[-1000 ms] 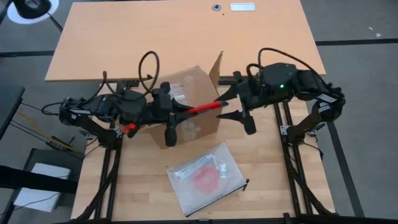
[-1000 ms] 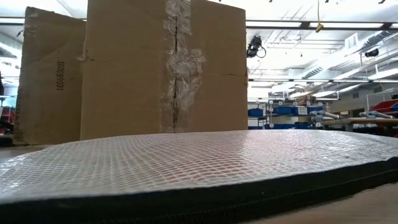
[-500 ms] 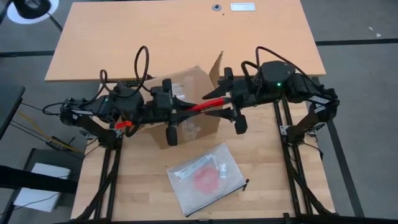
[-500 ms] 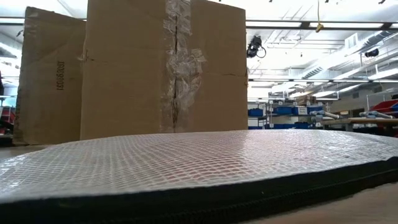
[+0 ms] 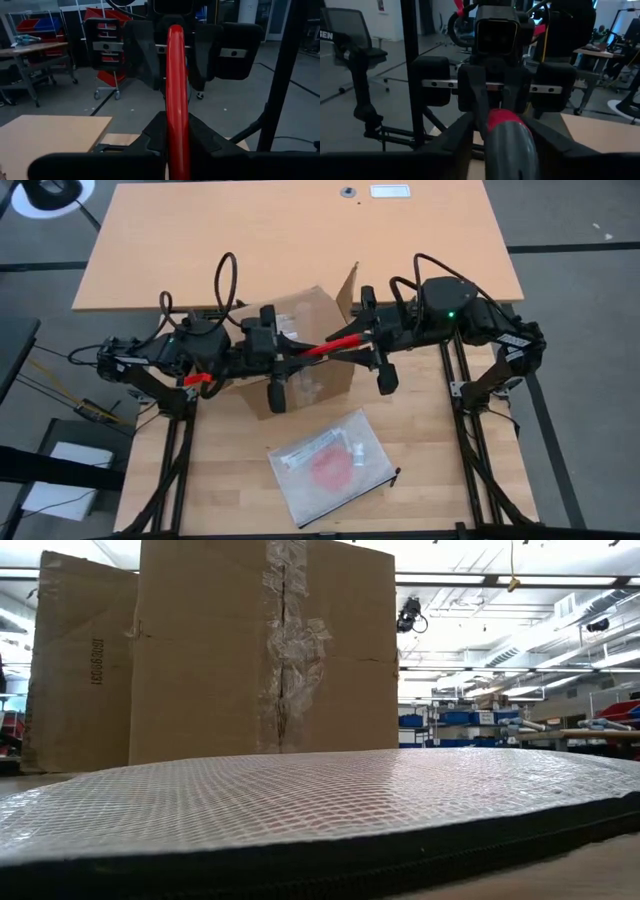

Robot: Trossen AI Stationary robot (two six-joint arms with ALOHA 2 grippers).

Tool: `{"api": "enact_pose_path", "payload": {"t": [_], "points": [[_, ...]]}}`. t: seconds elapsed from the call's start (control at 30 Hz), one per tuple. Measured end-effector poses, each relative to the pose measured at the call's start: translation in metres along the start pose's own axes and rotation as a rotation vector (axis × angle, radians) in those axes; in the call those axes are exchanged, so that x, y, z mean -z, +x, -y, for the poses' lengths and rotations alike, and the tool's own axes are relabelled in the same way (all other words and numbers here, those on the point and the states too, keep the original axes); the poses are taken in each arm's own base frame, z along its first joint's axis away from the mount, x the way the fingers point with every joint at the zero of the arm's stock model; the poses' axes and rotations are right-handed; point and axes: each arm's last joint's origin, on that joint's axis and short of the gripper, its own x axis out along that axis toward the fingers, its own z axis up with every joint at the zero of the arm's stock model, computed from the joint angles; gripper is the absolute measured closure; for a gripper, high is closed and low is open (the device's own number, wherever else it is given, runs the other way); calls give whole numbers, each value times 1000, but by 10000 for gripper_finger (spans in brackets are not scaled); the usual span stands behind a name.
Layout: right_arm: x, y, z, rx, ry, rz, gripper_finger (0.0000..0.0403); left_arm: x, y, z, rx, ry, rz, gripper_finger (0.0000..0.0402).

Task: Unpack boxes
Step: Break down the cardboard box until it is fully flat using the red cutter

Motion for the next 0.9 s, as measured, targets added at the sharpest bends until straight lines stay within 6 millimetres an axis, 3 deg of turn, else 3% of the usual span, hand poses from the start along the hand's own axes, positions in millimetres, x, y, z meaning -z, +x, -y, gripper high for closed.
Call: {"api": "enact_pose_path", "payload": {"t": [0.17,0.63,0.9], "points": [[0,0,1,6,-3,-1,346,0,0,0,-4,-3,0,350],[3,1,4,17,-24,-23,348,5,-4,-3,-66,-23,-59,287],[0,-10,11,43,-23,-19,348,6,-45,-22,-115,-25,-203,225]]}}
